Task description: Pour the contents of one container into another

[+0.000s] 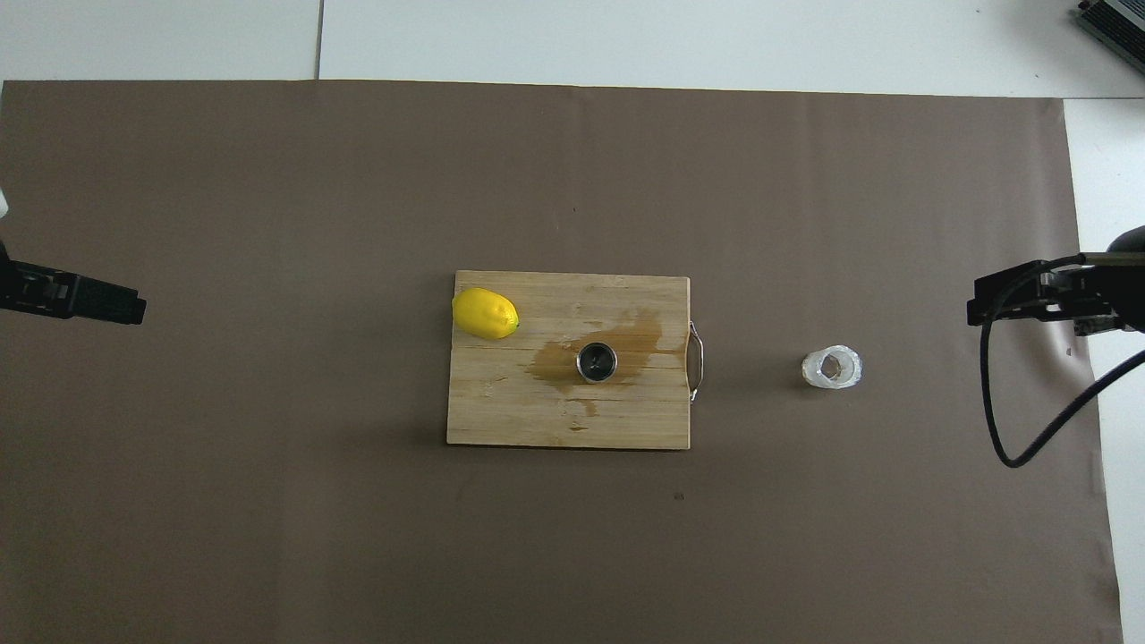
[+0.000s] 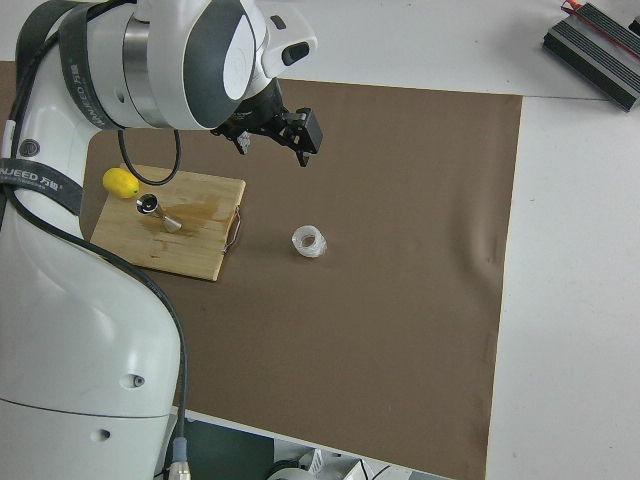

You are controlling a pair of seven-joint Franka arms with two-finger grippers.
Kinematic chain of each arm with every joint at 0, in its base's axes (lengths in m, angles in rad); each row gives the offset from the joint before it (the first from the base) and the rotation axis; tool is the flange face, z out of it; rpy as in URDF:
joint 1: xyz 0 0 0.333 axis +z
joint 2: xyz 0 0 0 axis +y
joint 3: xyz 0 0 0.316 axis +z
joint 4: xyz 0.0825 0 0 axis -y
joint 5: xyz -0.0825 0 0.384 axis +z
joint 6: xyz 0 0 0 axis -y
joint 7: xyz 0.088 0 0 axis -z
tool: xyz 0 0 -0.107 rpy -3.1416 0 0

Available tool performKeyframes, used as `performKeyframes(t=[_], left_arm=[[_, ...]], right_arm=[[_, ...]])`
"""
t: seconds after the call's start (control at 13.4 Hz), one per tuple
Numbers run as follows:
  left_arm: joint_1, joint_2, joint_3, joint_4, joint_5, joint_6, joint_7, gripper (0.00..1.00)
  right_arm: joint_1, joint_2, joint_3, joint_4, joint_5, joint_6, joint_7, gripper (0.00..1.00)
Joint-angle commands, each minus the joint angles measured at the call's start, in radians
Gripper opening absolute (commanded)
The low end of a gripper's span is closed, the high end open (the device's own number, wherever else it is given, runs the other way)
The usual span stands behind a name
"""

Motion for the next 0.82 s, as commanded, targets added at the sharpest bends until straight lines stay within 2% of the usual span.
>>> performKeyframes(t=[0.0, 0.15, 0.74], left_arm=[[-0.009, 0.011, 0.007, 0.022, 0.001, -0.012, 0.001, 1.00], [-0.009, 0.011, 0.005, 0.022, 0.001, -0.012, 0.001, 1.00], [-0.009, 0.011, 0.007, 0.022, 0.001, -0.012, 0.000, 1.00]], right_arm=[[0.002, -0.024, 0.006, -0.031, -0.045, 0.014, 0.030, 1.00], [0.008, -0.026, 0.014, -0.033, -0.077, 0.015, 0.033, 1.00], [0.001, -0.033, 0.017, -0.048, -0.059, 0.012, 0.029, 1.00]])
